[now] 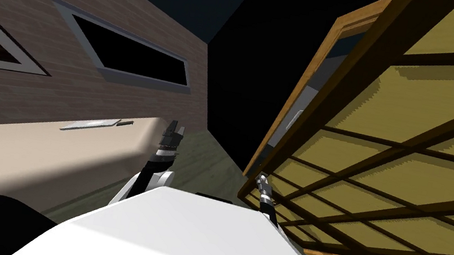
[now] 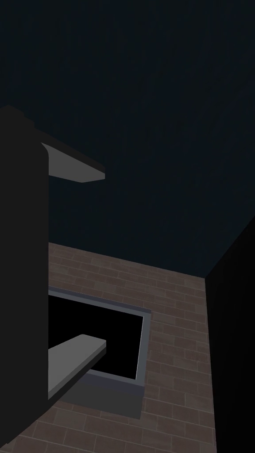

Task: Pull the door open

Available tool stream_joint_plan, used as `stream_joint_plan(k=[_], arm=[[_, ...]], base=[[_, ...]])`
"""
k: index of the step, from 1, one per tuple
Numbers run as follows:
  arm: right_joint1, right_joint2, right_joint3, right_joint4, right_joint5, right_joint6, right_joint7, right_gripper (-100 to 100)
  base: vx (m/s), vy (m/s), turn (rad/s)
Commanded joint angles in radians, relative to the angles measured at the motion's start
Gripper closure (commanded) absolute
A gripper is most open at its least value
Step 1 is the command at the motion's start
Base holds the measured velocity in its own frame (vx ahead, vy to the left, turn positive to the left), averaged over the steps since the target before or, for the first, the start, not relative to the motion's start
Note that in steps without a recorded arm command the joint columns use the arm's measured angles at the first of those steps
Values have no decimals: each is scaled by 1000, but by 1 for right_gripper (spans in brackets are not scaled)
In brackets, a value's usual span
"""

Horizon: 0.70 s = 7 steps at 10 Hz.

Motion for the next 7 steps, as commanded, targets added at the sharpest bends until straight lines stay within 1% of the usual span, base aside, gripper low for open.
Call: stream_joint_plan(k=[1,2,3,4,5,7], arm=[[13,-13,24,-11,15,-10,-24,100],[16,-18,35,-14,21,-13,-33,100],[13,-14,29,-12,17,-11,-25,100],[26,-25,51,-15,30,-21,-47,100],[32,-33,61,-18,36,-27,-57,100],[44,-49,84,-24,51,-42,-82,100]], base=[[-304,-31,87],[-275,13,72],[-116,19,13],[-161,-8,68],[-258,-33,93],[-200,-17,78]])
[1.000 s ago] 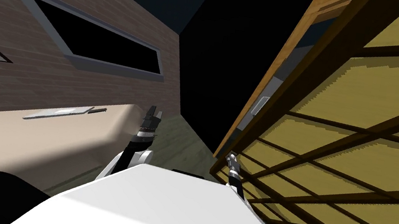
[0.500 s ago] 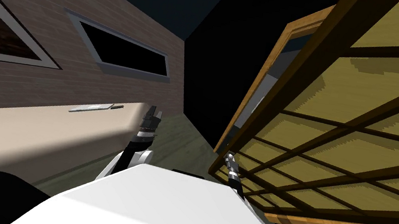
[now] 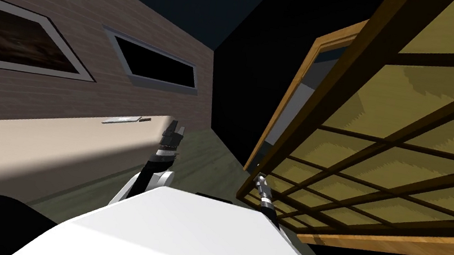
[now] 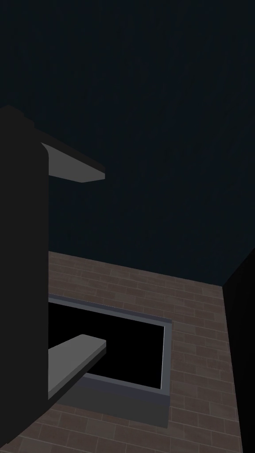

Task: Pull the door open

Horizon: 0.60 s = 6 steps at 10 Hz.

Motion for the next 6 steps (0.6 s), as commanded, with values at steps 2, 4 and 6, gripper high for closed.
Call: stream_joint_plan(k=[2,4,6], arm=[[19,-22,32,-12,19,-19,-33,100],[31,-38,55,-19,34,-34,-57,100],[40,-47,69,-15,41,-51,-70,100]], base=[[-180,-51,70],[-222,-41,79],[-123,-12,78]])
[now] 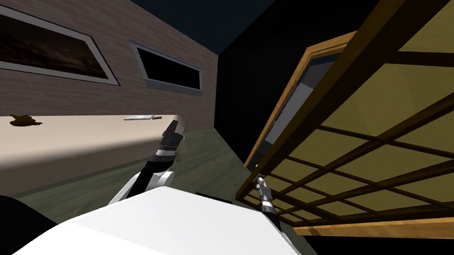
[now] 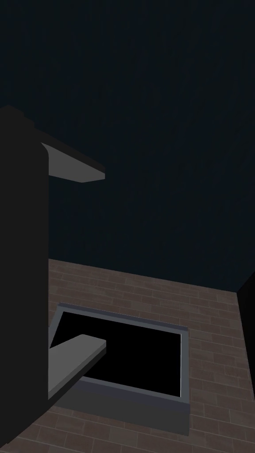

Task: Pull the door open

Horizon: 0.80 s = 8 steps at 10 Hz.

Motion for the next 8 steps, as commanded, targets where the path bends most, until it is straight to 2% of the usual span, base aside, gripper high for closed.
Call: stream_joint_plan(k=[1,6,7,8], arm=[[5,-11,15,9,9,-23,-19,100],[43,-56,64,9,36,-88,-74,100],[49,-63,71,9,40,-97,-82,100],[46,-58,67,8,38,-87,-76,100]], base=[[-224,-17,89],[-197,-46,90],[-176,-58,82],[-77,-21,25]])
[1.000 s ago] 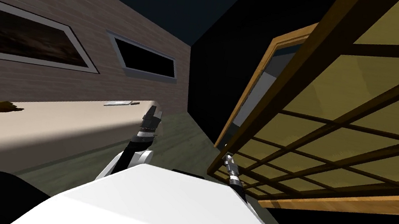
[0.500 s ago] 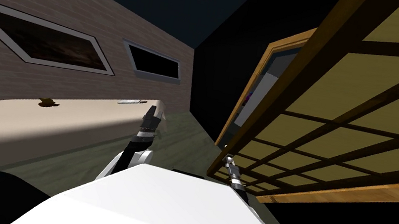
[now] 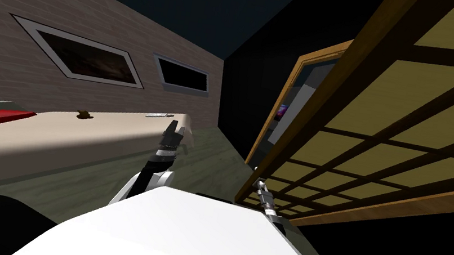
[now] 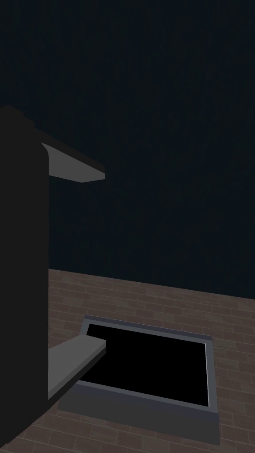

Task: Pull the door open

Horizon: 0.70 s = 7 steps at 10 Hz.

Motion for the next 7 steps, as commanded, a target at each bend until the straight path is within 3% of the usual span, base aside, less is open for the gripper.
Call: stream_joint_plan(k=[1,7], arm=[[6,-9,8,9,5,-22,-12,100],[26,-39,37,42,23,-96,-53,100]], base=[[-151,-27,137],[-194,-54,134]])
